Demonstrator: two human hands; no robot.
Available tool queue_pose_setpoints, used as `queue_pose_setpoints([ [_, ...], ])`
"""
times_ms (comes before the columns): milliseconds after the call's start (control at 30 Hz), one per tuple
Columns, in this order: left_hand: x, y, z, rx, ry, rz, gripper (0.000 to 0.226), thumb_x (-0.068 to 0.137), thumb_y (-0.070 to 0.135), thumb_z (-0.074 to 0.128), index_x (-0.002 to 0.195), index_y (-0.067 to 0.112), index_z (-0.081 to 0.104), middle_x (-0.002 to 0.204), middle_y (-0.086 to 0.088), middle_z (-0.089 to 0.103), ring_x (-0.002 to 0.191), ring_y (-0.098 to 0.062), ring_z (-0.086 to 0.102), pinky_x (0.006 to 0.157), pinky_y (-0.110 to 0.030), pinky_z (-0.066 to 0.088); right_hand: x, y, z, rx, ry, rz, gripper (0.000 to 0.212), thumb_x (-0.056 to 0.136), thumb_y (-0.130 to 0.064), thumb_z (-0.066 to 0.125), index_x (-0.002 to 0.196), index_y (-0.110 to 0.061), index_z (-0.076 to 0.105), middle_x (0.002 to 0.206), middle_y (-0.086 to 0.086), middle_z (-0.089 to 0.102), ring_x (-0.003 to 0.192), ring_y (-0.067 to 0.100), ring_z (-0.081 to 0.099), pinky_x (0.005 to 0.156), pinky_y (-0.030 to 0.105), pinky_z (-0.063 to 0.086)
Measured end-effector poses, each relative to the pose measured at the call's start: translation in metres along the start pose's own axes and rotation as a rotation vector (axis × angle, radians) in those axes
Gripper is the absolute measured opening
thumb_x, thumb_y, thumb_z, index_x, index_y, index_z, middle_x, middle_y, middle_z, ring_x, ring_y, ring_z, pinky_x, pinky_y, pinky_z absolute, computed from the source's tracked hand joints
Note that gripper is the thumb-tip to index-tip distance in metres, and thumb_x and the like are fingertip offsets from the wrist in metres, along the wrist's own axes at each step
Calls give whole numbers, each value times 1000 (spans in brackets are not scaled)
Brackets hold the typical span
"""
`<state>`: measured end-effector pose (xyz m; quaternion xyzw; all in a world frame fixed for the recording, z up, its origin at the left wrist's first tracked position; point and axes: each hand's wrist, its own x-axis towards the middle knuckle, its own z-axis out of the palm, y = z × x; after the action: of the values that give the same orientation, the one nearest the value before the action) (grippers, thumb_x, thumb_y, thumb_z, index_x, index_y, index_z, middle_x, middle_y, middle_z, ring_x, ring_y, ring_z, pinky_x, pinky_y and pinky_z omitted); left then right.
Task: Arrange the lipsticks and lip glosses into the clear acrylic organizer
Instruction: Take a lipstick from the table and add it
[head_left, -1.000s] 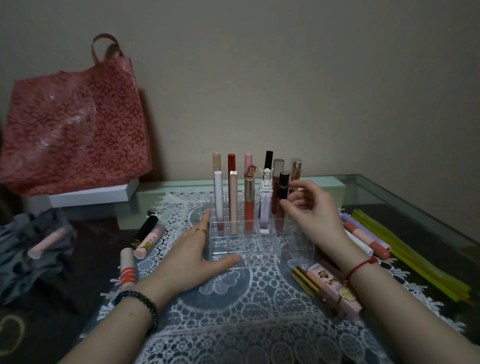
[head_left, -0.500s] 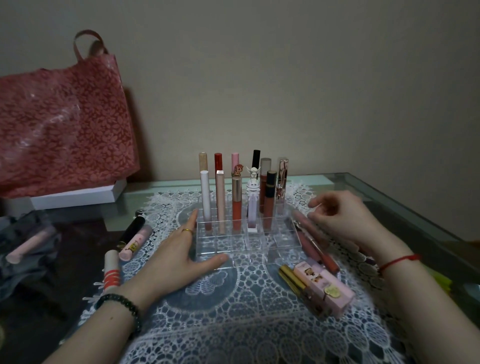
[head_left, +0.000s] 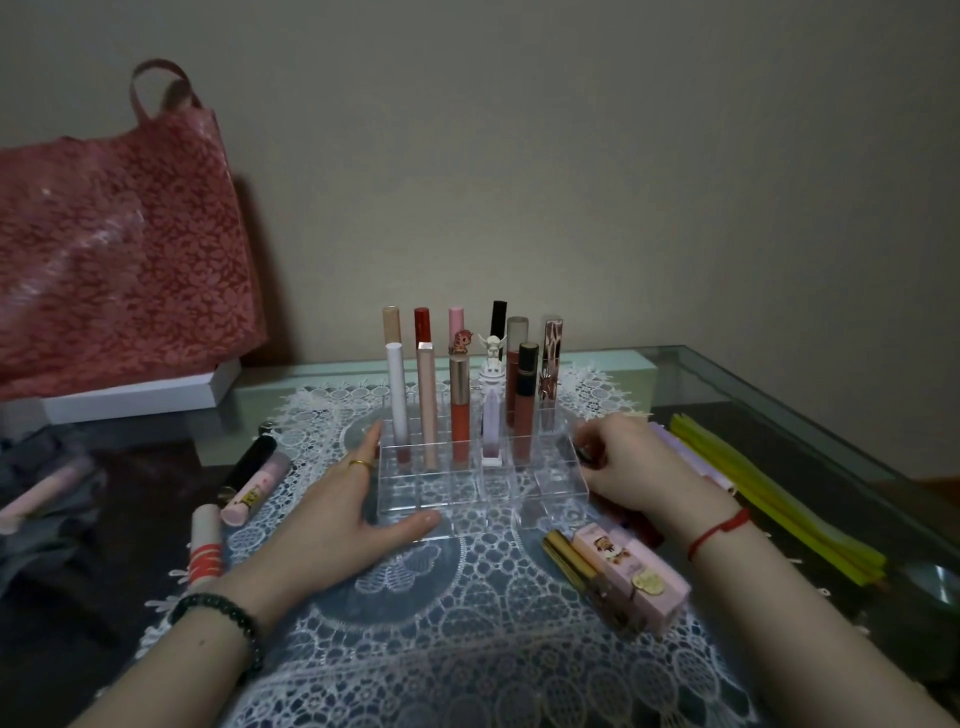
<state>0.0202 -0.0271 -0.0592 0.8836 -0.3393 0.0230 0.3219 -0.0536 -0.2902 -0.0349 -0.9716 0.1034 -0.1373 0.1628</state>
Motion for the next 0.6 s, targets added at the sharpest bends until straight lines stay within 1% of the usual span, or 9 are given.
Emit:
queue_pose_setpoints([
  [100, 0, -1, 0, -5, 2, 1, 127, 45, 91, 42, 144, 27, -4, 142, 4, 39, 120, -7, 42, 104, -29, 33, 5, -2, 3, -41, -35, 7, 11, 81, -11, 59, 91, -8, 64, 91, 8, 66, 79, 21, 62, 73, 35, 54],
  [200, 1, -1, 0, -11, 4, 12, 127, 44, 91, 42, 144, 29, -4, 139, 6, 42, 117, -6, 45, 103, -30, 35, 8, -2, 4, -12, -32, 30, 20, 82, -15, 61, 99, -7, 61, 95, 10, 66, 83, 24, 62, 75, 37, 54],
  [267, 1, -2, 0, -3, 5, 11, 126, 44, 92, 42, 144, 30, -5, 139, 7, 42, 117, -6, 44, 103, -30, 35, 9, -2, 5, 33, -12, 46, 24, 80, -18, 64, 102, -8, 61, 95, 8, 66, 80, 20, 61, 70, 32, 54],
  [300, 1, -3, 0, 1, 4, 10, 126, 44, 93, 41, 144, 31, -5, 141, 7, 40, 119, -6, 44, 104, -30, 35, 9, -1, 5, 61, 4, 53, 27, 80, -19, 65, 104, -9, 60, 92, 5, 66, 75, 16, 60, 65, 24, 52],
  [367, 2, -4, 0, 9, 3, 11, 127, 44, 93, 41, 144, 30, -6, 142, 7, 39, 120, -6, 43, 105, -30, 34, 9, 0, 4, 130, 55, 77, 32, 79, -19, 66, 109, -11, 59, 79, -5, 60, 62, 2, 52, 49, 7, 41],
  [400, 2, -4, 1, 11, 4, 12, 127, 44, 94, 40, 144, 30, -5, 142, 7, 39, 120, -6, 42, 104, -29, 34, 8, 1, 2, 169, 89, 93, 34, 78, -17, 67, 110, -11, 59, 72, -9, 56, 59, -3, 49, 44, 5, 36],
  [467, 3, -5, 1, 11, 2, 10, 127, 44, 93, 41, 144, 29, -5, 142, 6, 39, 121, -7, 42, 105, -31, 34, 9, 2, -4, 251, 150, 119, 35, 76, -14, 67, 111, -12, 59, 66, -10, 54, 58, -2, 49, 45, 10, 35],
  [533, 3, -7, 2, 11, -5, 4, 127, 45, 93, 42, 144, 30, -5, 144, 5, 36, 124, -9, 41, 106, -33, 33, 7, 1, -11, 373, 185, 147, 33, 76, -13, 68, 108, -15, 60, 69, -8, 56, 60, 1, 51, 43, 11, 36],
  [600, 3, -7, 3, 9, -5, -7, 127, 44, 93, 42, 144, 30, -6, 147, 5, 32, 127, -9, 37, 108, -32, 31, 5, 0, -20, 498, 224, 152, 28, 76, -10, 68, 103, -17, 61, 73, -6, 56, 60, 3, 51, 40, 5, 35],
])
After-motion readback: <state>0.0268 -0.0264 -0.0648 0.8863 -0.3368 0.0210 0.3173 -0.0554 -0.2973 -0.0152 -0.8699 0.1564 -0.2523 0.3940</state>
